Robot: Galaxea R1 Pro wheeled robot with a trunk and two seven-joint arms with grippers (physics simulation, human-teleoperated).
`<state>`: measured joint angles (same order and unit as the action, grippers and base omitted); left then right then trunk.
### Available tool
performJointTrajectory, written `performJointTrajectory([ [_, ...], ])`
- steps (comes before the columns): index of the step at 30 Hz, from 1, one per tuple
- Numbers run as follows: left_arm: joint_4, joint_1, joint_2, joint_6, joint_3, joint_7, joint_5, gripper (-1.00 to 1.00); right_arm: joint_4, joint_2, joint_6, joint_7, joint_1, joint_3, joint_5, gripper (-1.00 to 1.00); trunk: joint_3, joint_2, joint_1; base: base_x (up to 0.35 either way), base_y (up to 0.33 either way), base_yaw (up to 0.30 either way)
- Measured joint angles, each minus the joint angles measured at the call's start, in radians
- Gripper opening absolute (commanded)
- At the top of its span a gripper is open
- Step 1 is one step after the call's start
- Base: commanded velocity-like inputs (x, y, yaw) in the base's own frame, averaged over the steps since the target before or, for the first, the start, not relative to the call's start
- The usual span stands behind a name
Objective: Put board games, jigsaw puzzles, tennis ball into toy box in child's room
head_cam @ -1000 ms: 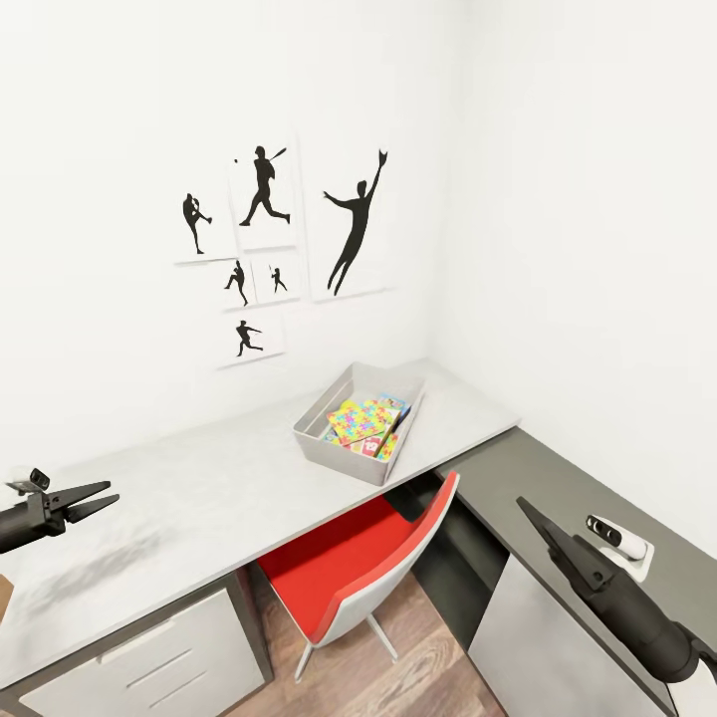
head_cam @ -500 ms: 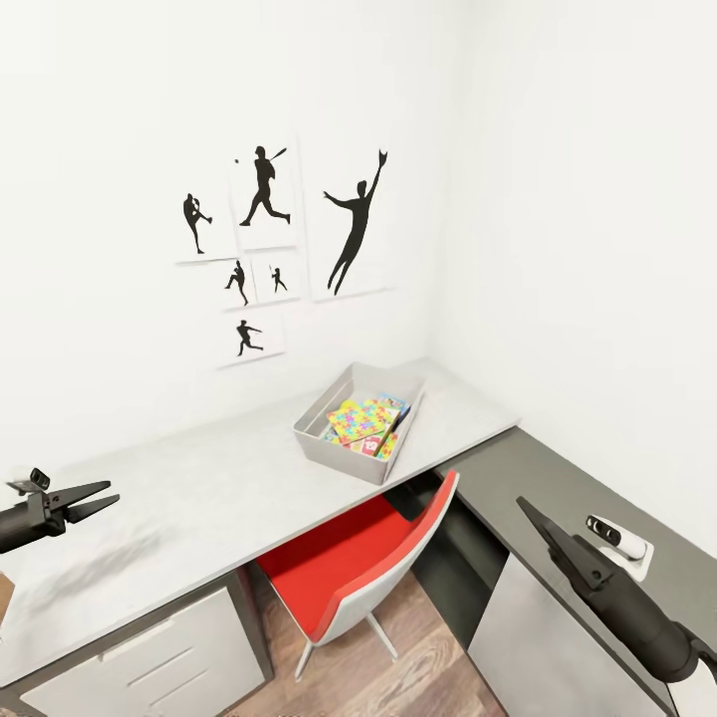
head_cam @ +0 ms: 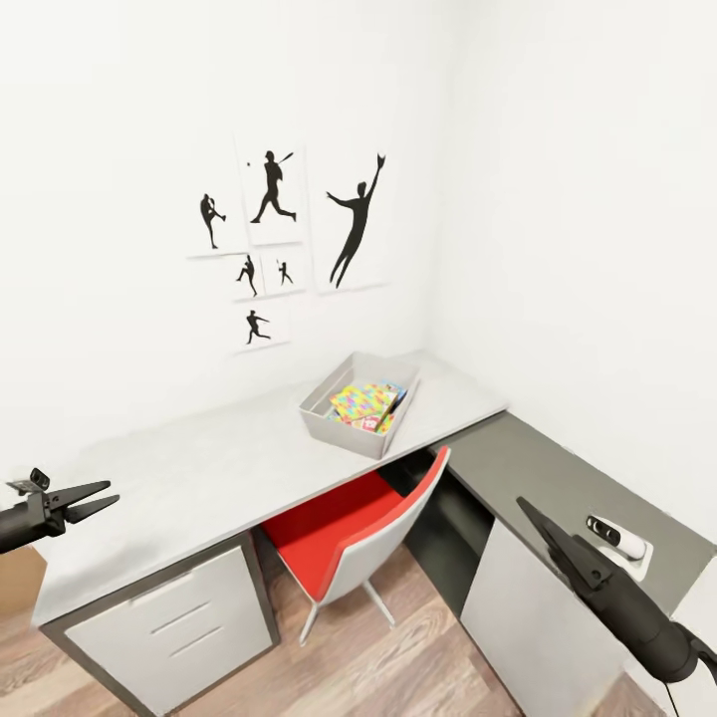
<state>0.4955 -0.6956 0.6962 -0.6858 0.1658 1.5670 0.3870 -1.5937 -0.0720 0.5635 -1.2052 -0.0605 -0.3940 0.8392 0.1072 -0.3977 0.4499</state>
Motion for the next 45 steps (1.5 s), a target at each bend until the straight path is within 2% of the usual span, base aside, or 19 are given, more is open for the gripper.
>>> performJointTrajectory([
  [8,0.000,0.000,0.000,0.000,0.000,0.000,0.000,1.00,0.000,0.000,0.000,0.000,0.000,0.000,0.000,1.00,-0.007,0.000,0.000,-0.207,0.068,0.095],
  [16,0.000,0.000,0.000,0.000,0.000,0.000,-0.001,1.00,0.000,0.001,0.000,0.000,0.000,0.000,-0.001,1.00,-0.015,0.000,-0.001,-0.030,0.011,0.146],
  [27,0.000,0.000,-0.001,0.001,0.000,0.000,-0.002,1.00,0.000,0.000,0.000,0.000,0.000,0.000,-0.002,1.00,-0.016,0.000,-0.001,-0.002,0.001,0.016],
  [34,0.000,0.000,-0.002,0.001,0.000,0.000,-0.002,1.00,0.000,-0.001,0.000,0.000,0.000,0.000,-0.001,1.00,-0.021,0.000,-0.001,0.000,0.075,-0.126],
  [45,0.000,0.000,-0.005,0.002,0.000,0.000,-0.004,1.00,0.000,-0.002,0.000,0.000,0.000,0.000,-0.001,1.00,-0.034,0.000,-0.001,0.000,0.245,-0.208],
])
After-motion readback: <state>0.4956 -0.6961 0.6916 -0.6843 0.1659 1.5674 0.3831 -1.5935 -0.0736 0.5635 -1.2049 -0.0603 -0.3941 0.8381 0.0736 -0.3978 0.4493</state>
